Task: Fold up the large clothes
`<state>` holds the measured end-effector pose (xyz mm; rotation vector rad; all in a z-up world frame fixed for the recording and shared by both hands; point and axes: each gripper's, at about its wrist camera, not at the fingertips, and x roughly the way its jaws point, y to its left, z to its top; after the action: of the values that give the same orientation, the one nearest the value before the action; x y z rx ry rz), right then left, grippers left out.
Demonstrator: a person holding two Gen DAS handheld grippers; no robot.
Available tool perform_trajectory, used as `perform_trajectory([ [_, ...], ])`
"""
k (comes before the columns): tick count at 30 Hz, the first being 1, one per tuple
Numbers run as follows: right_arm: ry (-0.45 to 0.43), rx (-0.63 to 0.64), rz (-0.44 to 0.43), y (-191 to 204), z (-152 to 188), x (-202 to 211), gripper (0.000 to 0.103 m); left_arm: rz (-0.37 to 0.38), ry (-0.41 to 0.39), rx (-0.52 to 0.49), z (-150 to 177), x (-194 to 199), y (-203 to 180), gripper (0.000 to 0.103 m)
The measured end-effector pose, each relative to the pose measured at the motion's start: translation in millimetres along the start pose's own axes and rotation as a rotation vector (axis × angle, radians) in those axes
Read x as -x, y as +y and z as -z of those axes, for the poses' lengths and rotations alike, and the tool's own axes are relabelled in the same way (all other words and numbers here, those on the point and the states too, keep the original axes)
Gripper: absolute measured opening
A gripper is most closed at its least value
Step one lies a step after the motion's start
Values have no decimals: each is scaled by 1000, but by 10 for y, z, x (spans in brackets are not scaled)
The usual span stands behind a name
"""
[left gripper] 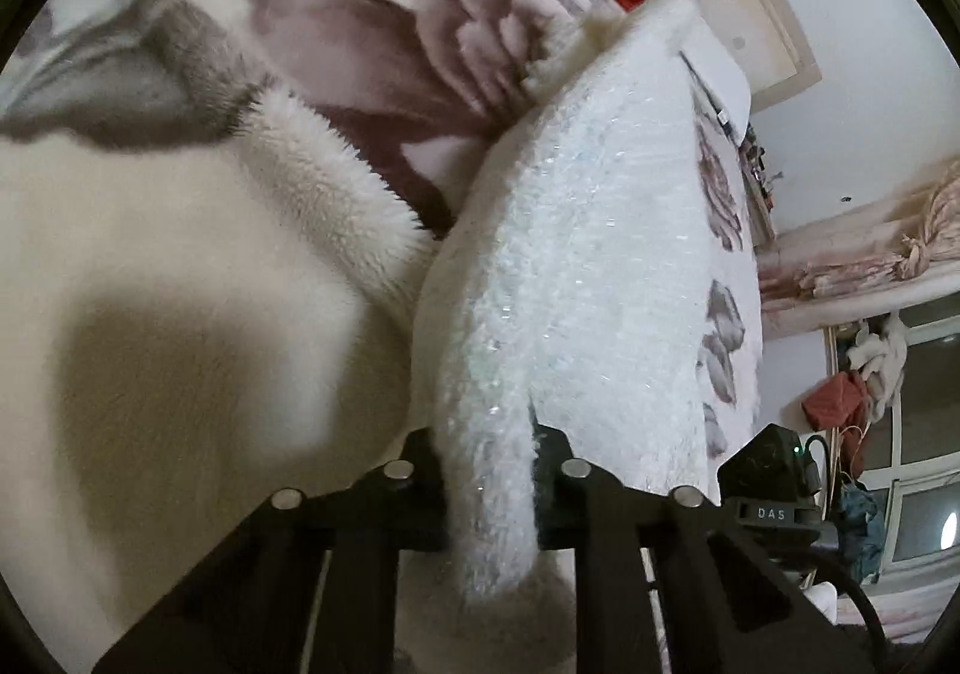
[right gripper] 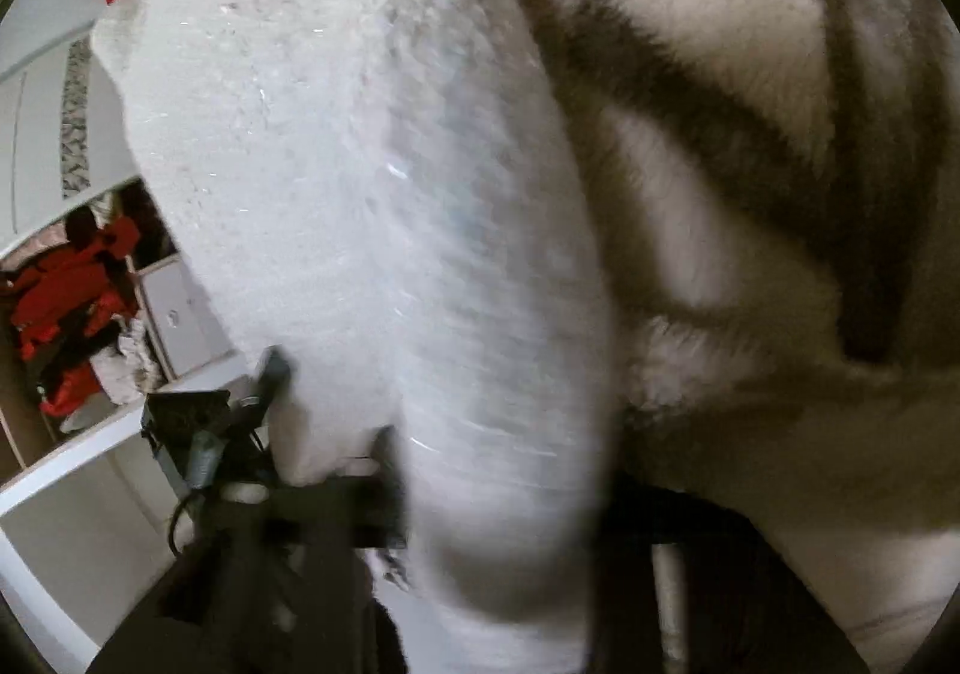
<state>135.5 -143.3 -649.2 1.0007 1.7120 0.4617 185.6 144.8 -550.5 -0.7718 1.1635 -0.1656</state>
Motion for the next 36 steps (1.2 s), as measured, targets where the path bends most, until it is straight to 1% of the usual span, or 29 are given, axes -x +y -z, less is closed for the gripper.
perform_trajectory([
  [3, -27, 10, 9, 70, 135, 116, 18, 5, -11, 23, 127, 192, -72, 10],
  [4, -28, 16, 7, 102, 207, 232, 18, 12, -9, 34, 201, 282, -101, 10],
  [6, -25, 34, 1, 194, 429, 348, 17, 14, -1, 49, 360, 424, -175, 10],
  [7, -19, 36, -3, 153, 583, 282, 17, 15, 7, 56, 410, 455, -197, 10],
  [8, -6, 35, -16, 161, 706, 348, 17, 14, 21, 64, 503, 511, -210, 10],
  [9, 2, 38, -13, 157, 827, 381, 17, 1, 48, 71, 693, 587, -214, 10],
  [10, 13, 41, 7, 129, 1019, 461, 17, -7, 69, 83, 748, 536, -271, 10],
  [13, 63, 8, 43, -119, 1585, 582, 17, -18, 183, 141, 1208, 457, -134, 11],
  [15, 102, -35, 82, -404, 1886, 587, 17, -31, 266, 191, 1379, 326, -34, 18],
  [17, 128, -48, 138, -636, 2049, 516, 20, -33, 310, 231, 1430, 349, 6, 20],
  [18, 143, -67, 148, -749, 2062, 504, 24, -39, 300, 234, 1401, 408, -13, 20],
  [19, 158, -102, 152, -851, 2032, 491, 30, -72, 272, 211, 1347, 526, -72, 22],
  [20, 175, -138, 144, -924, 1994, 491, 32, -111, 252, 175, 1286, 658, -147, 28],
  [21, 190, -151, 147, -960, 1960, 515, 37, -148, 238, 138, 1217, 795, -224, 38],
  [22, 188, -141, 159, -946, 1929, 554, 53, -170, 221, 109, 1143, 894, -293, 44],
  [23, 169, -116, 179, -905, 1903, 647, 64, -178, 201, 86, 1064, 971, -349, 52],
  [24, 140, -93, 194, -852, 1877, 767, 79, -173, 179, 61, 897, 1034, -438, 56],
  [26, 99, -71, 189, -765, 1823, 956, 80, -167, 160, 36, 667, 1030, -522, 57],
  [28, 50, -62, 191, -634, 1717, 1156, 80, -161, 107, -1, 264, 924, -705, 57],
  [29, 26, -59, 194, -557, 1606, 1214, 80, -165, 82, -32, 115, 853, -824, 57],
  [30, 1, -51, 198, -460, 1478, 1257, 80, -174, 34, -83, -122, 747, -1033, 57],
  [31, -29, -40, 213, -369, 1330, 1312, 80, -173, 4, -122, -224, 681, -1107, 57],
  [32, -52, -29, 236, -211, 1119, 1299, 81, -175, -20, -168, -372, 537, -1266, 57],
  [33, -78, -6, 268, -65, 979, 1335, 80, -172, -17, -209, -548, 322, -1424, 52],
  [34, -103, 15, 285, -1, 879, 1389, 80, -159, 6, -227, -679, 103, -1499, 44],
  [35, -136, 41, 302, 181, 745, 1382, 78, -167, 50, -231, -777, -114, -1525, 25],
  [36, -187, 84, 330, 389, 605, 1397, 62, -215, 104, -220, -916, -438, -1513, 20],
])
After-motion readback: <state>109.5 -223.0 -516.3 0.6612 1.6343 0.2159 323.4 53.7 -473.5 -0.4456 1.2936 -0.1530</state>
